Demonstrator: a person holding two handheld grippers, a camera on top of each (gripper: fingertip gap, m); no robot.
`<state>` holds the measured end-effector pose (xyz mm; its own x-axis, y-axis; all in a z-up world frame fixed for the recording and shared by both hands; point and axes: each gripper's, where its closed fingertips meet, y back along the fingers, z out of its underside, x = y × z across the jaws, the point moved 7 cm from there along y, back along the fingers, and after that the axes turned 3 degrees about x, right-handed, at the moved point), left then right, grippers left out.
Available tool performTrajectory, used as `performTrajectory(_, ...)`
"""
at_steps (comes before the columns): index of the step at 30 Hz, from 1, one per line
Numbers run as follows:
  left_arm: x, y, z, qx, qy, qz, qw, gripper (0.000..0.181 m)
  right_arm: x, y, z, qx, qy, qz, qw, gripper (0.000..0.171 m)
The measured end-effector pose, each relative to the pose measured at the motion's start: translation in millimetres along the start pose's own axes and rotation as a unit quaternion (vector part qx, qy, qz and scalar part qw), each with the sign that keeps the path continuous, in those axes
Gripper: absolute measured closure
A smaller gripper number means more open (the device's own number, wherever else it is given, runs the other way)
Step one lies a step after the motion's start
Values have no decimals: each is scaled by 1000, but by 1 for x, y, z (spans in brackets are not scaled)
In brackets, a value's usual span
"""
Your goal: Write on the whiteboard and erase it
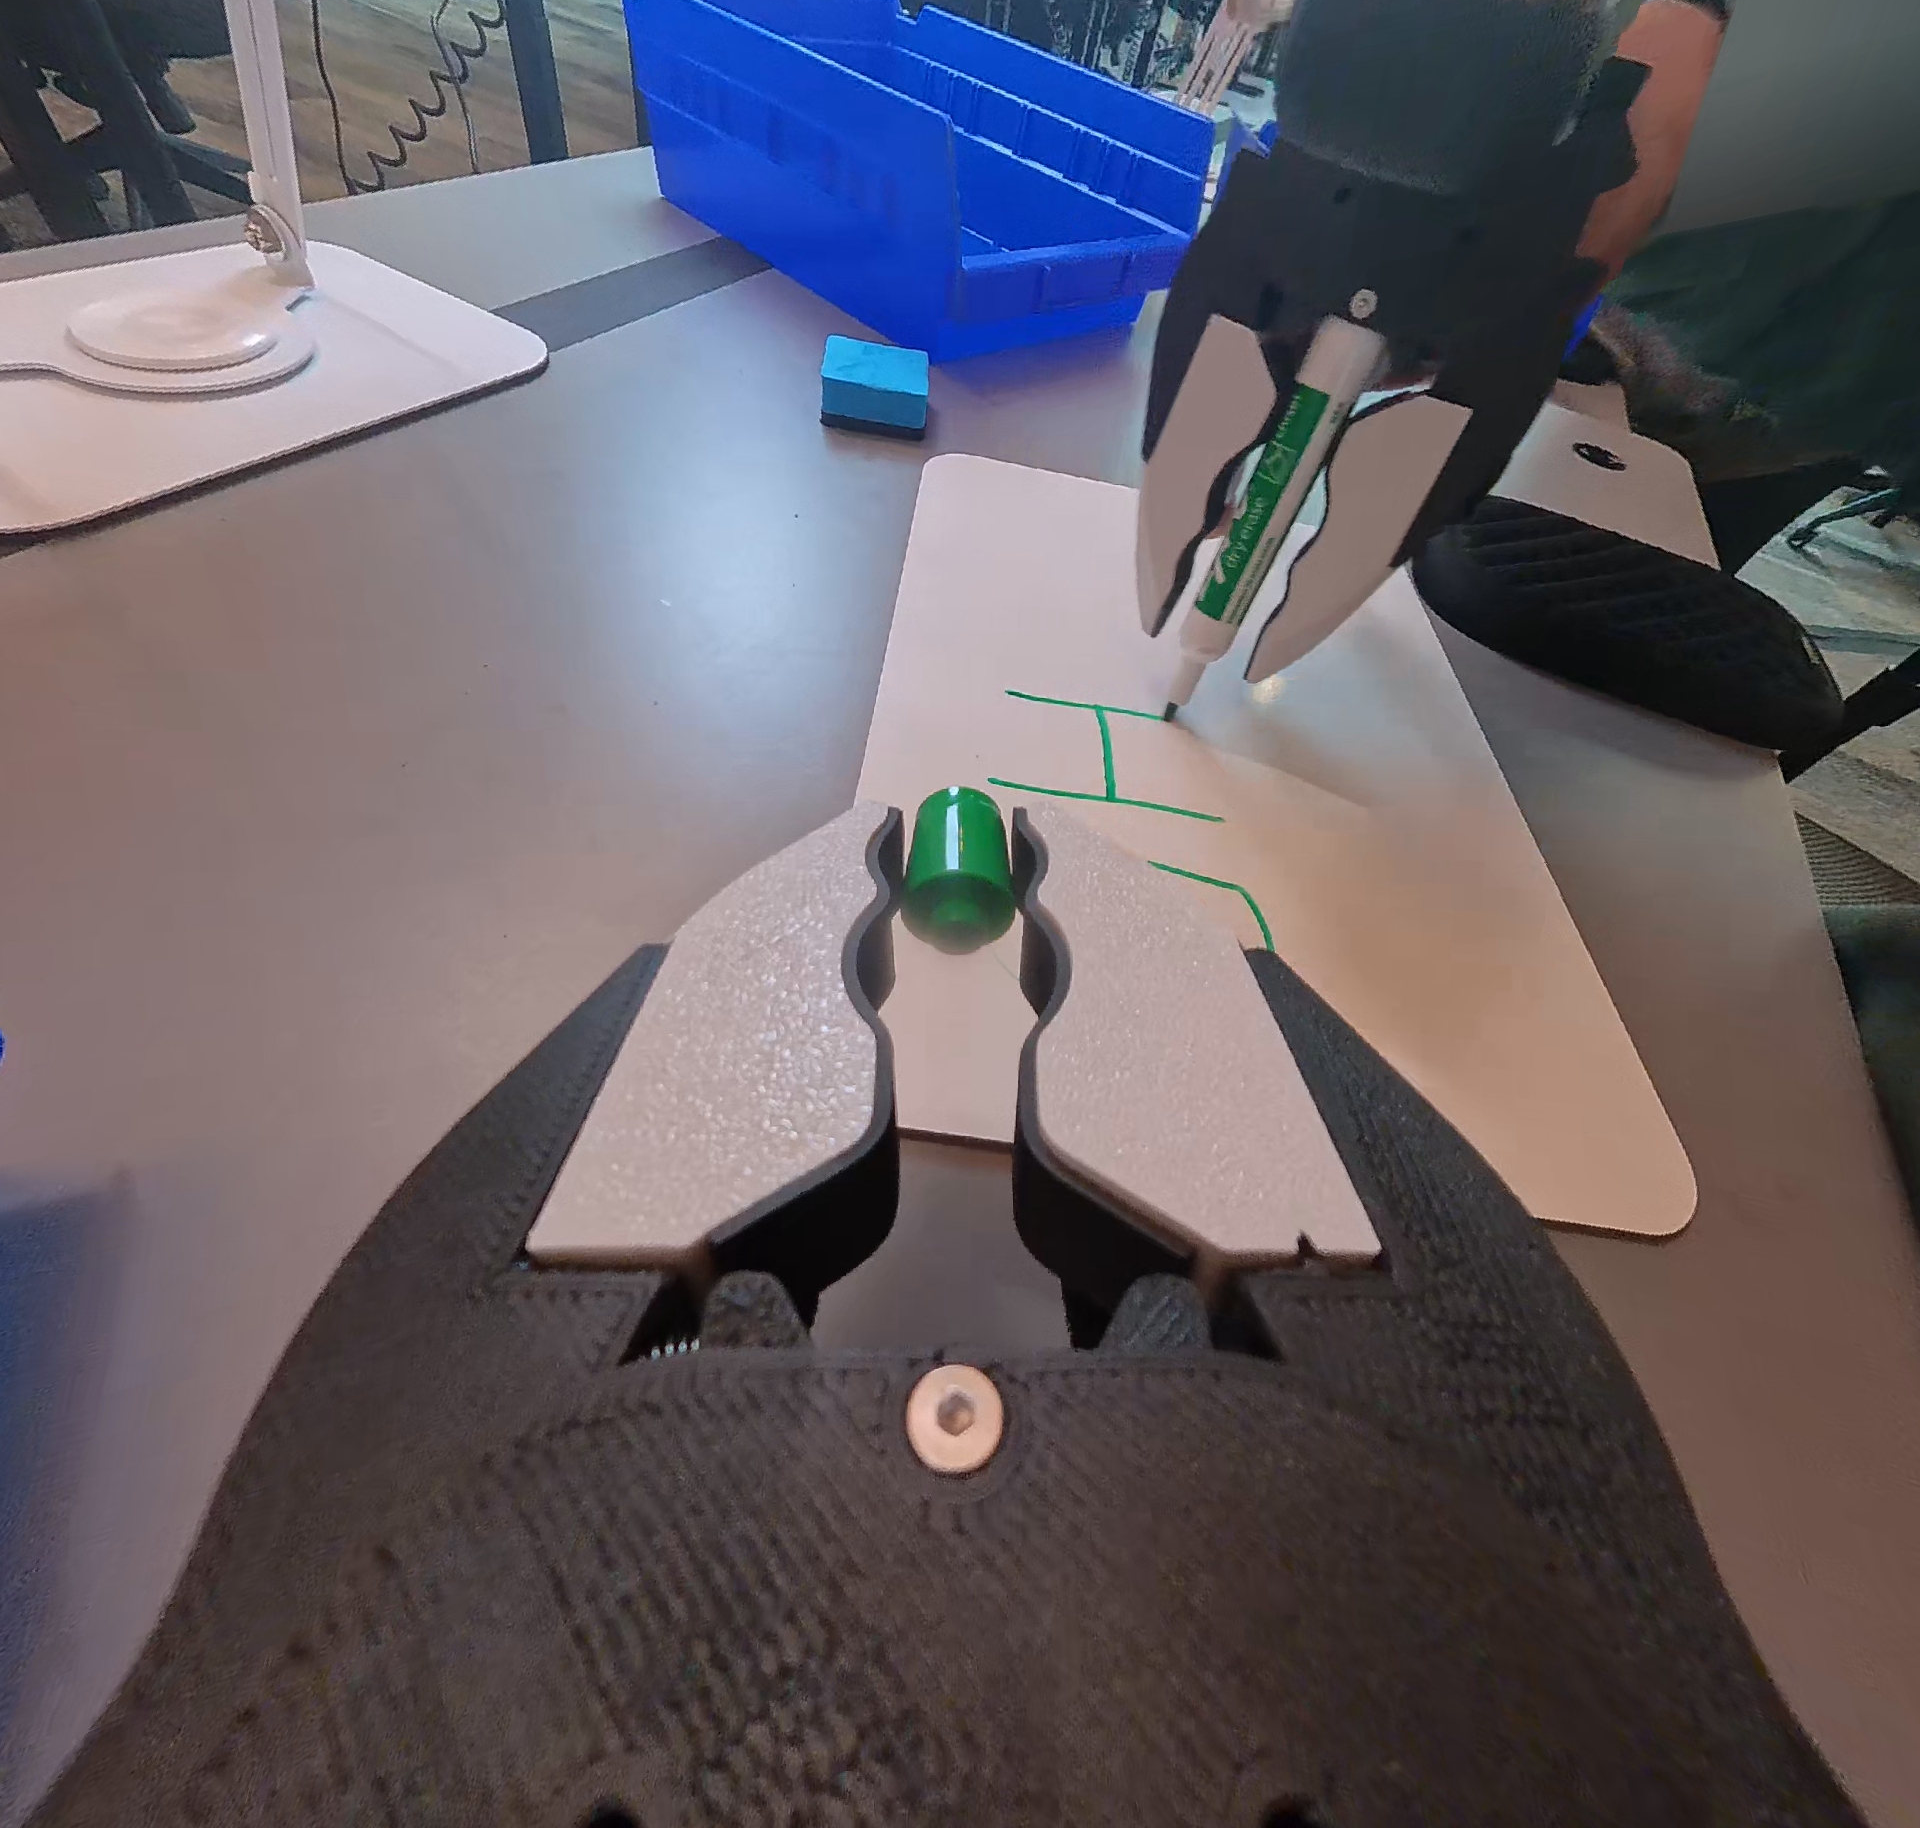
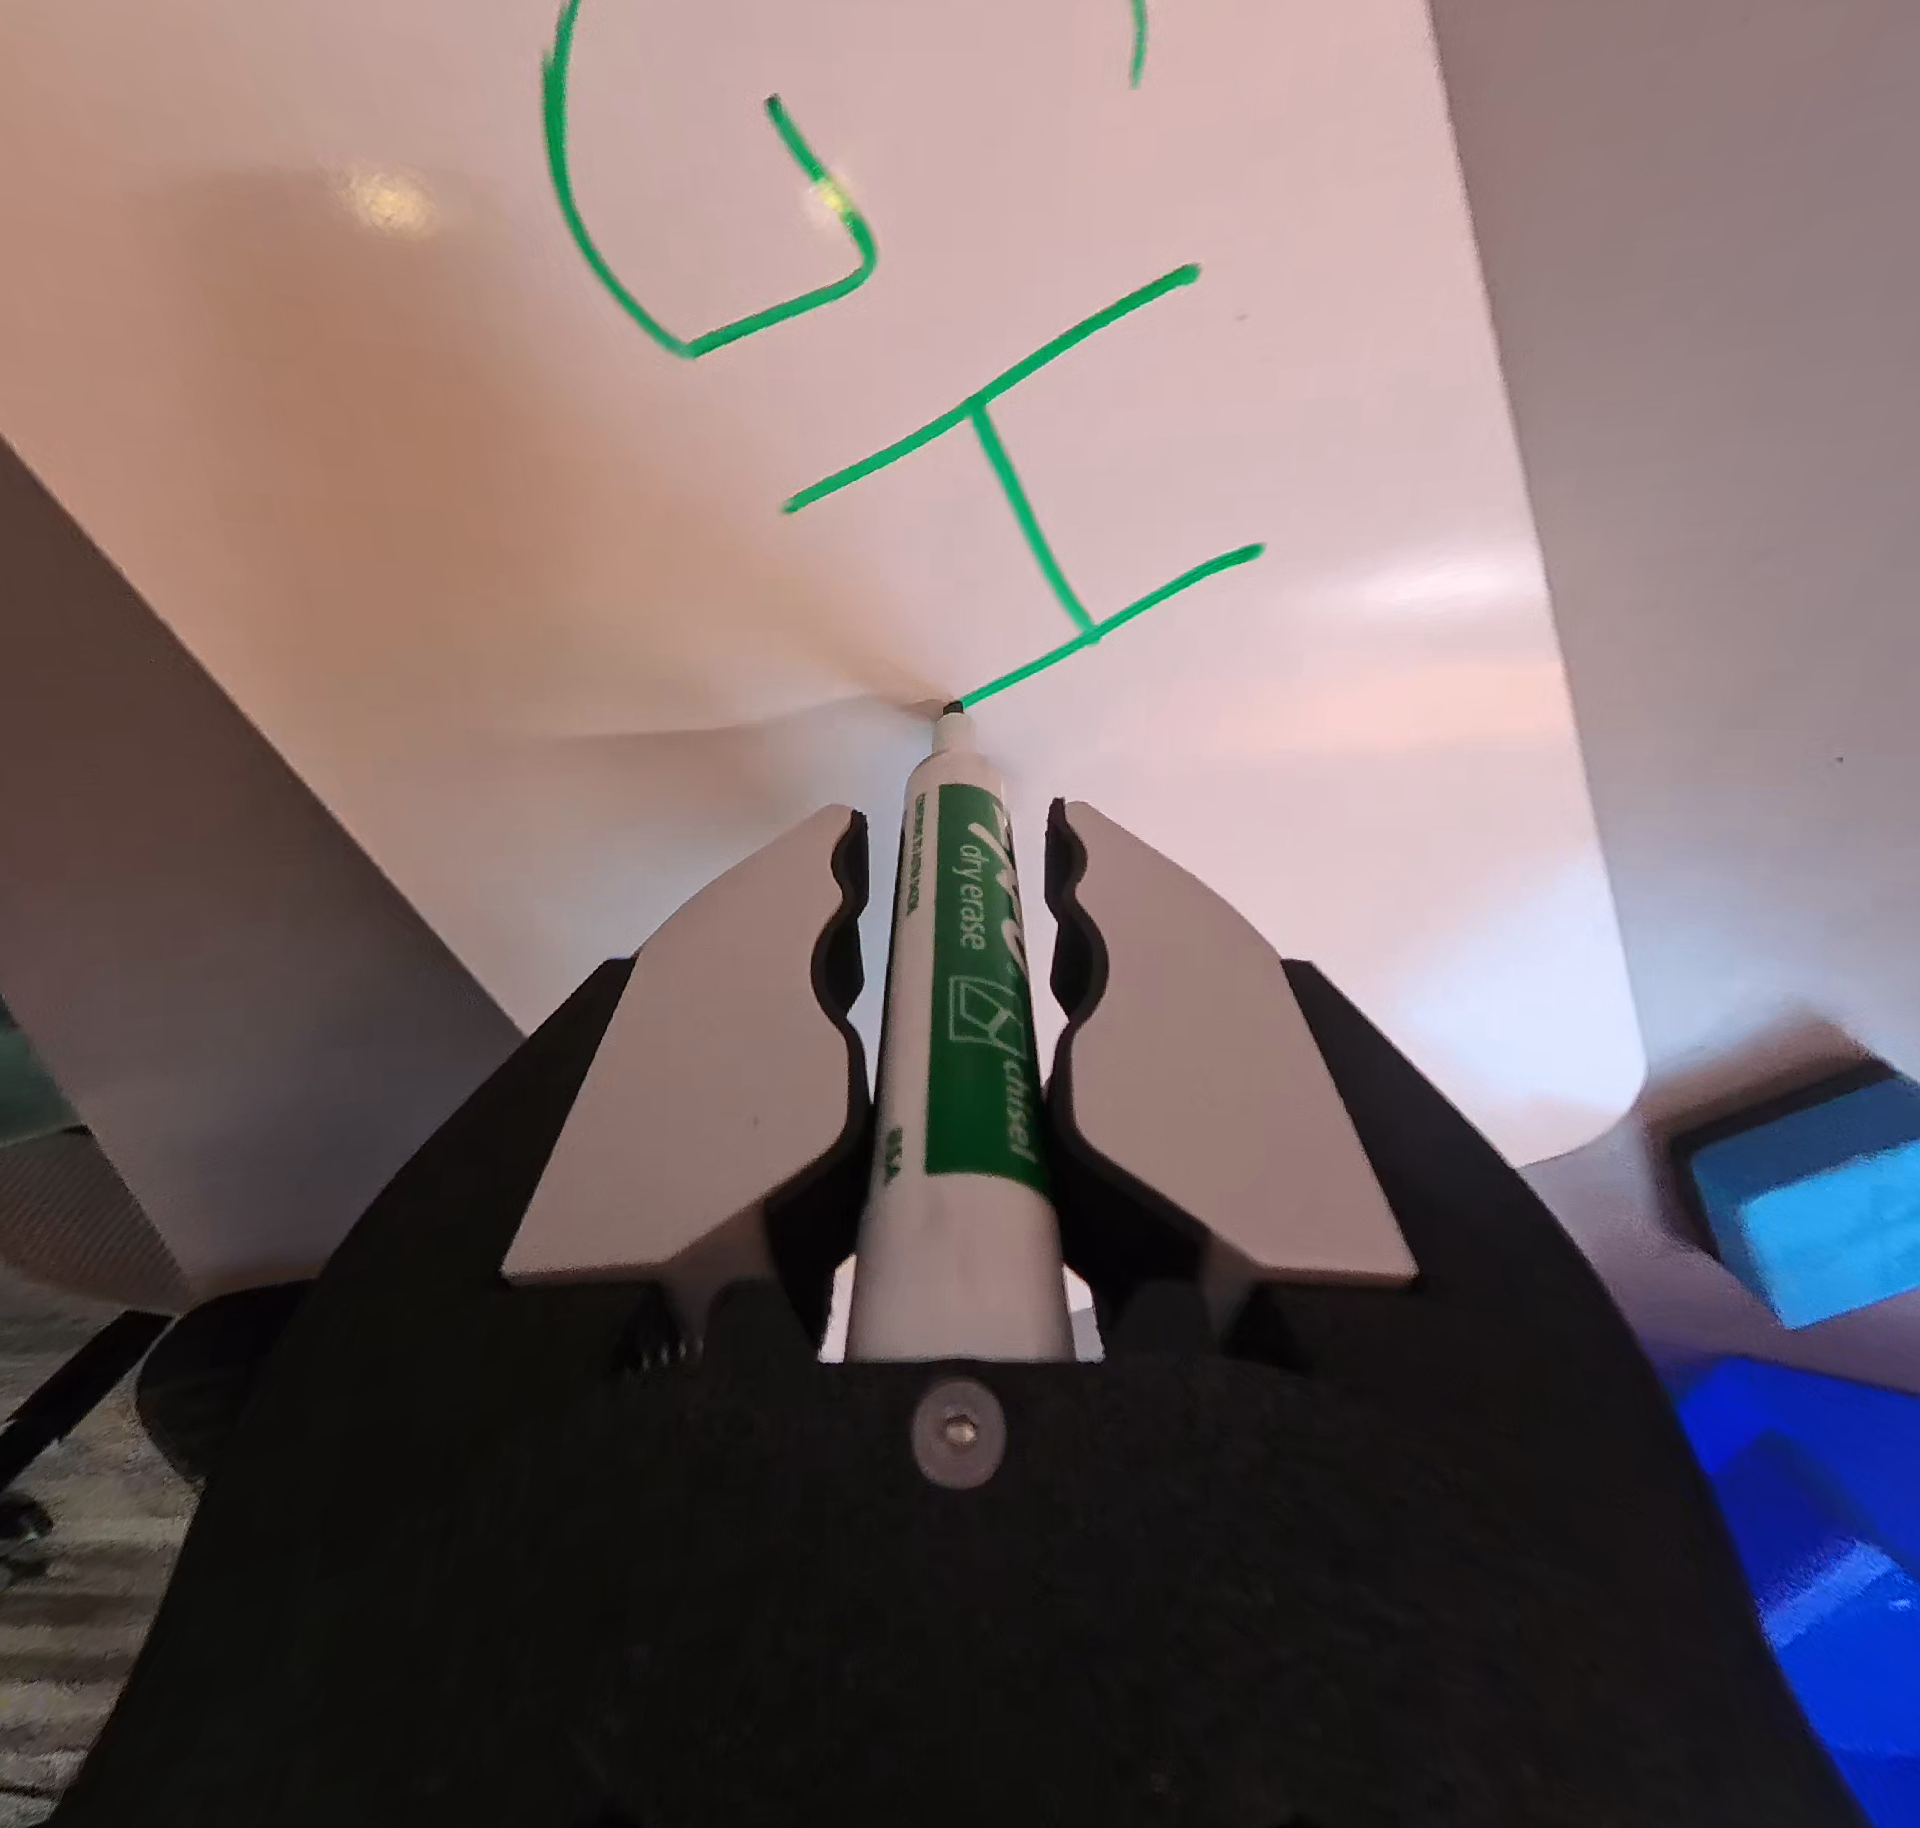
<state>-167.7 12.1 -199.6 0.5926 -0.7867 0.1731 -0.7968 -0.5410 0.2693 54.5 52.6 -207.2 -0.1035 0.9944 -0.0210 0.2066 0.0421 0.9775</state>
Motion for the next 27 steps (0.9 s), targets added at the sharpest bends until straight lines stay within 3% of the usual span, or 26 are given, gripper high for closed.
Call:
performTrajectory(5, 0, -1, 1, -2, -1, 0, 1000, 162, -6, 3, 3, 9, 2, 10, 1000, 138)
performTrajectory(14, 2, -1, 1, 1, -1, 9, 1000, 162, 30, 15, 10, 59, -38, 68, 995, 138)
performTrajectory(27, 1, -2, 2, -2, 0, 7, 1000, 162, 39, 11, 9, 71, -41, 74, 994, 137)
